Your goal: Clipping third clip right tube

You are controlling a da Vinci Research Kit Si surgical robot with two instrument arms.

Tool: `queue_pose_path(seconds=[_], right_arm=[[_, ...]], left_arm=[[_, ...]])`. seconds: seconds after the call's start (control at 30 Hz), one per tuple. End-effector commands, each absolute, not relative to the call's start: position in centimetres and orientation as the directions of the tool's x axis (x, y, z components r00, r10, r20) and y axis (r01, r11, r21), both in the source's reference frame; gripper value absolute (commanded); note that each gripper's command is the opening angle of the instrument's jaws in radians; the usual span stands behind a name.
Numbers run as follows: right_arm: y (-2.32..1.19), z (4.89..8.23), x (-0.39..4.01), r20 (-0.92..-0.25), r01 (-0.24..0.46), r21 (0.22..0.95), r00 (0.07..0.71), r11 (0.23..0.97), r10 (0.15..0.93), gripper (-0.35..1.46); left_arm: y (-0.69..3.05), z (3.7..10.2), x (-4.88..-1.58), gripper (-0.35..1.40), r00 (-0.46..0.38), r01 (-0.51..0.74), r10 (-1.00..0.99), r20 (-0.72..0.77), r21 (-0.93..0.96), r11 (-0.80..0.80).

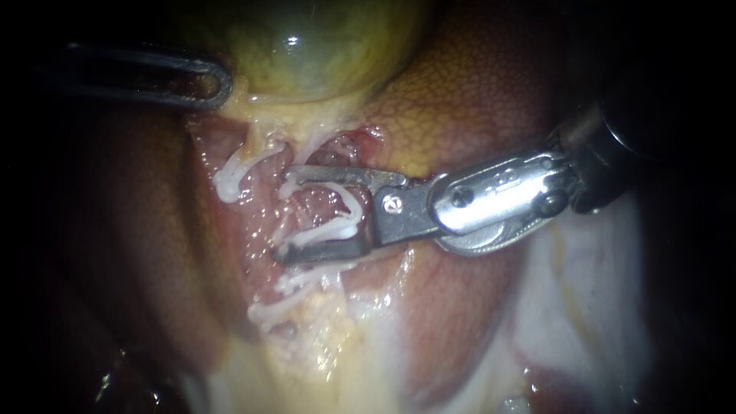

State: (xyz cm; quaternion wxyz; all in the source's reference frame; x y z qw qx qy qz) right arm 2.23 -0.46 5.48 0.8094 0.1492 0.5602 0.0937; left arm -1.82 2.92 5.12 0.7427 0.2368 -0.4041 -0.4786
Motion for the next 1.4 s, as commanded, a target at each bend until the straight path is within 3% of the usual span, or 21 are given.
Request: queue_pose_path(seconds=[0.03, 1.0, 1.4], right_arm=[[-0.46, 5.48, 2.23, -0.879, 0.016, 0.346, 0.355, 0.938, 0.318, 0.5], [-0.36, 5.09, 1.43, -0.866, 0.025, 0.391, 0.349, 0.92, 0.358, 0.49], [-0.32, 5.47, 1.48, -0.792, -0.046, 0.523, 0.342, 0.851, 0.505, 0.5]], left_arm=[[2.92, 5.12, -1.82, -0.35, 0.215, 0.519, -0.902, 0.374, 0.739, 0.43], [2.92, 5.12, -1.82, -0.35, 0.216, 0.519, -0.902, 0.374, 0.739, 0.43], [2.92, 5.12, -1.82, -0.35, 0.216, 0.519, -0.902, 0.374, 0.739, 0.43]])
